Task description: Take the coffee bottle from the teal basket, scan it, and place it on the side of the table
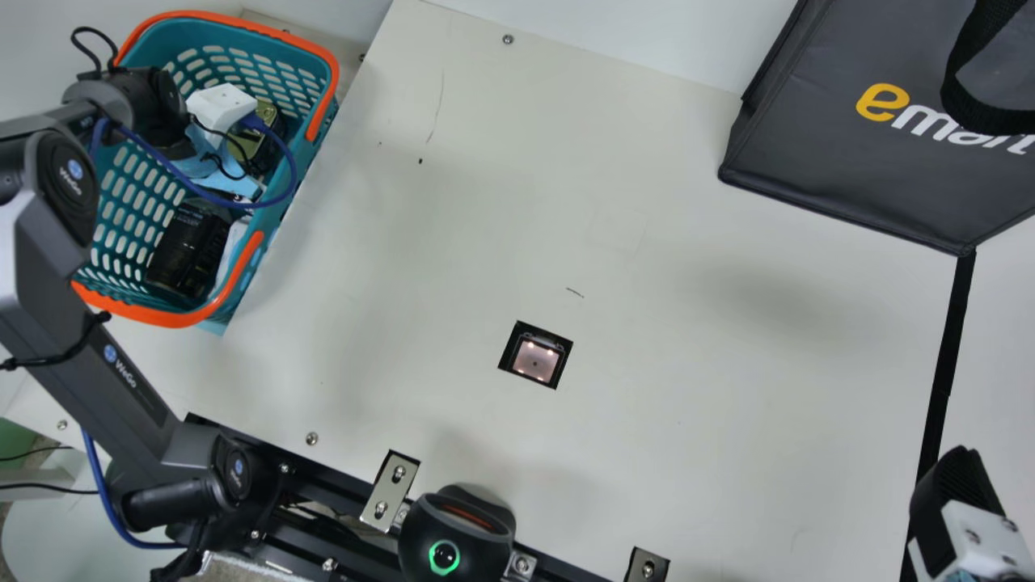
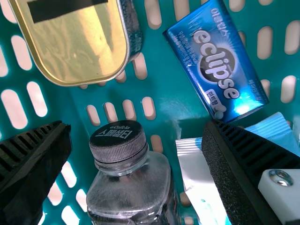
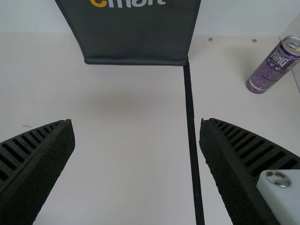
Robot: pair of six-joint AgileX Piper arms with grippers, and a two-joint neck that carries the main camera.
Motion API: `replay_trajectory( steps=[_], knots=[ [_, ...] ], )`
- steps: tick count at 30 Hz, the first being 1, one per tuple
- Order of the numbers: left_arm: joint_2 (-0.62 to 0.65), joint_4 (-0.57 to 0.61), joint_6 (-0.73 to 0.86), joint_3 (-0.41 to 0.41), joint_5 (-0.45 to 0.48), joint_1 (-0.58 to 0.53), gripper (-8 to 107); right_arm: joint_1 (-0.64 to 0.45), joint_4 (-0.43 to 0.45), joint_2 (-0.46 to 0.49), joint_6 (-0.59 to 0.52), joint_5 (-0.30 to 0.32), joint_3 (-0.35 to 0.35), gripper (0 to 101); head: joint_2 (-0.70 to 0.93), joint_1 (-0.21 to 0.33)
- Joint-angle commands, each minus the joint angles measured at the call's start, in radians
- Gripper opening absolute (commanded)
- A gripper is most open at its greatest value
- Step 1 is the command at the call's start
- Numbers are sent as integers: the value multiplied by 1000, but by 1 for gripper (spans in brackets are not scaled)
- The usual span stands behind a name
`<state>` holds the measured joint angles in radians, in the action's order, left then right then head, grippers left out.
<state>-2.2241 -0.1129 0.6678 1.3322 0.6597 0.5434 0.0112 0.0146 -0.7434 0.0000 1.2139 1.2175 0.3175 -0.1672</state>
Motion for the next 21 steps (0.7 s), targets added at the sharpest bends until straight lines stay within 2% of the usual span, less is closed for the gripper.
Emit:
replay_trajectory(
  steps=[1, 21],
  knots=[
    [-6, -8, -22, -3, -5, 1, 90, 0, 0, 0, 0, 0, 0, 95, 4, 29],
    [-41, -25, -138, -20, -11, 8, 90, 0, 0, 0, 0, 0, 0, 95, 4, 29]
  ],
)
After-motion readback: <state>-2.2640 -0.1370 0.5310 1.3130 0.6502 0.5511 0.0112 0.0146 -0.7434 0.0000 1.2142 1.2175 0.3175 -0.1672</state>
